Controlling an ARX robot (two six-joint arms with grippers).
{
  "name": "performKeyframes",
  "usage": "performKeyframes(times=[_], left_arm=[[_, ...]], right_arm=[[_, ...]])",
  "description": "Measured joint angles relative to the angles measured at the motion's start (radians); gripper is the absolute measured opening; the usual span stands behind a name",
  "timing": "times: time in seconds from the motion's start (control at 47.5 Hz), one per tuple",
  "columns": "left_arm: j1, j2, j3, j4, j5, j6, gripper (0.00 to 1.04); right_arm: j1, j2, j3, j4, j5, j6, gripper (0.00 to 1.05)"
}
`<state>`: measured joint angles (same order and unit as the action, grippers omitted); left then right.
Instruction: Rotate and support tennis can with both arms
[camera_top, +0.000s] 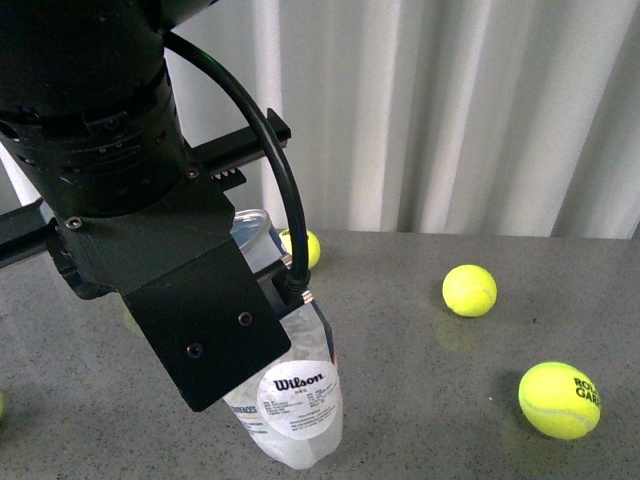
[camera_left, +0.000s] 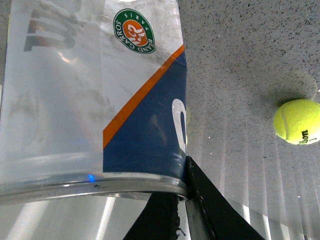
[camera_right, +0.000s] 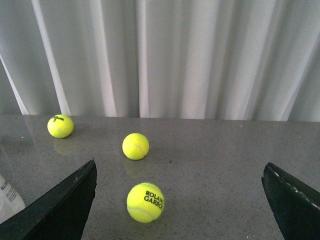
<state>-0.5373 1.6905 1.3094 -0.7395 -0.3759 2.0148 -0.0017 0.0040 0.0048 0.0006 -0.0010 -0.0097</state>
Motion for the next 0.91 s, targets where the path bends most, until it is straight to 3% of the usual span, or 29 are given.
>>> performKeyframes(times=[0.527,0.674,0.906], left_arm=[[-0.013,0.06,0.0,0.082,-0.047,0.105,0.04],[-0.015,0.06,-0.003,0.107,-0.038,0.111,0.31],[-0.018,0.06,-0.005,0.102,-0.027,0.105,0.63]], right_arm=[[0.0,0.0,0.0,0.0,0.0,0.0,0.98],[0.0,0.0,0.0,0.0,0.0,0.0,0.98],[0.0,0.0,0.0,0.0,0.0,0.0,0.98]])
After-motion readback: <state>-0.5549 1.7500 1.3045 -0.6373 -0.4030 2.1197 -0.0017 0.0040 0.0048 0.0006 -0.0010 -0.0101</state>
